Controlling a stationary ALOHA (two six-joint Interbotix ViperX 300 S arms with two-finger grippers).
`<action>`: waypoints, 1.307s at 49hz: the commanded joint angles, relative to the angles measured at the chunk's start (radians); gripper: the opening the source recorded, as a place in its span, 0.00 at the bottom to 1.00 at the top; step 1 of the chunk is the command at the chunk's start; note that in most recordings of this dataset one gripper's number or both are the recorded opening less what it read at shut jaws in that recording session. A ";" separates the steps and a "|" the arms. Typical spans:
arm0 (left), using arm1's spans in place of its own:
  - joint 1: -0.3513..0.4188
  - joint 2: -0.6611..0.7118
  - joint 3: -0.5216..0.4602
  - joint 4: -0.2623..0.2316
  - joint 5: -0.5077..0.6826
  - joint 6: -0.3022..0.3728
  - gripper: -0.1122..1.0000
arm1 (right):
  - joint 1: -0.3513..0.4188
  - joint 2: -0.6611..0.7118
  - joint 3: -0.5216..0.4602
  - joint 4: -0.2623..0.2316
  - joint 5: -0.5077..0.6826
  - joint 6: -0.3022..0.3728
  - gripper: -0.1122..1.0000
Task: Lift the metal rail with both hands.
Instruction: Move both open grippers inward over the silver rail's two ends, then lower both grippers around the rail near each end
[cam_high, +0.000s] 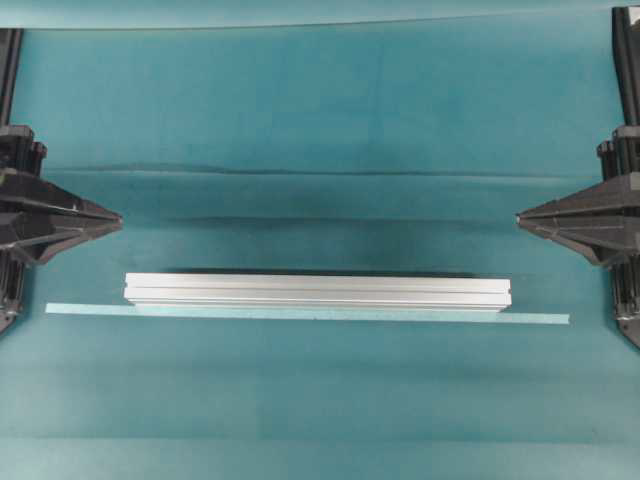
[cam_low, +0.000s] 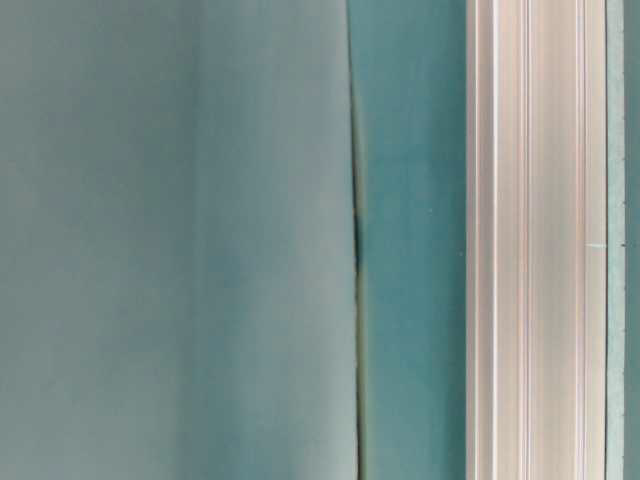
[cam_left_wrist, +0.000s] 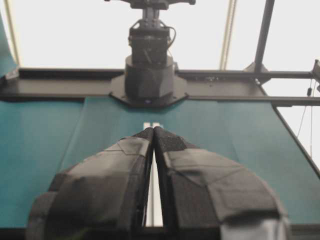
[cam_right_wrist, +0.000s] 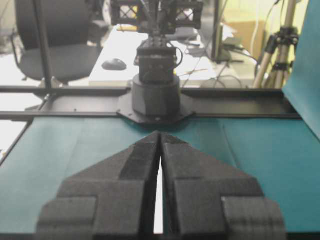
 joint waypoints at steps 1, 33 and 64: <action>-0.003 0.043 -0.008 0.008 0.032 -0.038 0.23 | -0.006 0.020 -0.002 0.003 -0.006 0.000 0.20; 0.003 0.331 -0.267 0.012 0.442 -0.089 0.09 | -0.012 0.417 -0.227 0.091 0.382 0.144 0.12; -0.008 0.664 -0.517 0.020 0.865 -0.127 0.09 | -0.008 0.758 -0.535 0.064 0.939 0.138 0.12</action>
